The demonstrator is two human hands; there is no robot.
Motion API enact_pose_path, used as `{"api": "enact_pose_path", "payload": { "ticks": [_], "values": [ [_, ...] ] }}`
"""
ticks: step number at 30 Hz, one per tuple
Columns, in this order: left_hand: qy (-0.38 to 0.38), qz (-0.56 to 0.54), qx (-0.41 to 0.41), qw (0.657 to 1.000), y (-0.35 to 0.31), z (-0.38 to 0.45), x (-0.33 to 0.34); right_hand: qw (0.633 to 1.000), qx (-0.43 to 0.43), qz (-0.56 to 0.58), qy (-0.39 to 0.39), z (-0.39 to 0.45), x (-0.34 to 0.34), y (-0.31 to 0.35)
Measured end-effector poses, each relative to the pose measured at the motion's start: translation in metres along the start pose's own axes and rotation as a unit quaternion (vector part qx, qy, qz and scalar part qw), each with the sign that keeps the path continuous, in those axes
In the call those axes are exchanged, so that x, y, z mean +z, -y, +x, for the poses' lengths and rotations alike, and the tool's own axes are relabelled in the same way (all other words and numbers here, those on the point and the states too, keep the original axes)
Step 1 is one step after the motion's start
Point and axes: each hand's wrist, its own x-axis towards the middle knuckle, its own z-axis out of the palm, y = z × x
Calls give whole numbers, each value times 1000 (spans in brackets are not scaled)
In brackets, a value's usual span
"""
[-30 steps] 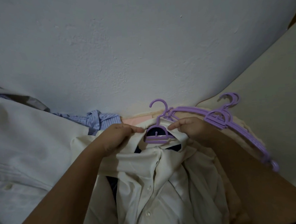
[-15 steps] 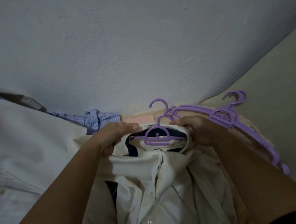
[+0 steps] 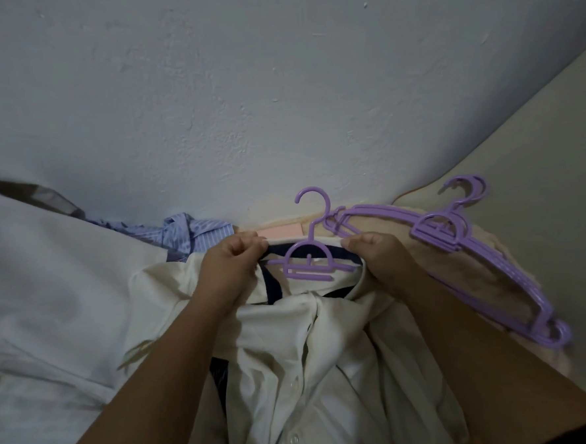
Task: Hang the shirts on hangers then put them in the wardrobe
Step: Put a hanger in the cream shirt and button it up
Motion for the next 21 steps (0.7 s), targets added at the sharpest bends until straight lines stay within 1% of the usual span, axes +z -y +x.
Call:
{"api": "enact_pose_path", "payload": {
  "ticks": [1, 3, 4, 6, 7, 8, 9, 10, 12, 13, 15, 16, 17, 18, 21],
  "values": [
    [7, 27, 8, 1000, -1, -3, 2, 1000, -9, -12, -4, -1, 0, -1],
    [31, 79, 18, 996, -2, -5, 3, 989, -111, -93, -24, -3, -3, 1],
    [38, 97, 15, 994, -2, -5, 2, 986, -127, -104, -26, -5, -4, 2],
    [50, 117, 1, 992, -6, -6, 1, 990, -112, -84, 1, -8, -5, 3],
    [61, 124, -6, 990, -8, -6, -1, 985, -137, -105, 15, -5, -6, 0],
    [77, 139, -9, 987, -8, -4, -2, 991, -108, -75, 24, -5, -5, -1],
    [97, 168, -7, 981, -6, -2, -4, 996, -55, -42, 51, -5, -4, -2],
    [118, 210, -3, 971, -3, 1, -6, 997, -11, -17, 72, -5, -3, -3],
    [146, 316, 19, 937, 0, 6, -8, 994, -34, -53, 95, -6, -2, 0],
    [143, 377, 33, 915, 2, 8, -7, 991, -45, -70, 105, -6, -2, 1],
    [111, 510, 73, 850, 2, 9, -5, 988, -61, -87, 110, -6, -1, 3],
    [98, 555, 88, 821, 3, 8, -4, 987, -66, -93, 112, -6, 0, 4],
    [92, 574, 95, 808, 3, 9, -3, 987, -61, -95, 115, -6, 0, 4],
    [93, 576, 93, 807, 4, 9, -2, 987, -61, -99, 114, -6, 0, 3],
    [106, 551, 96, 822, 7, 9, -3, 985, -84, -116, 94, -6, 2, 4]
  ]
}}
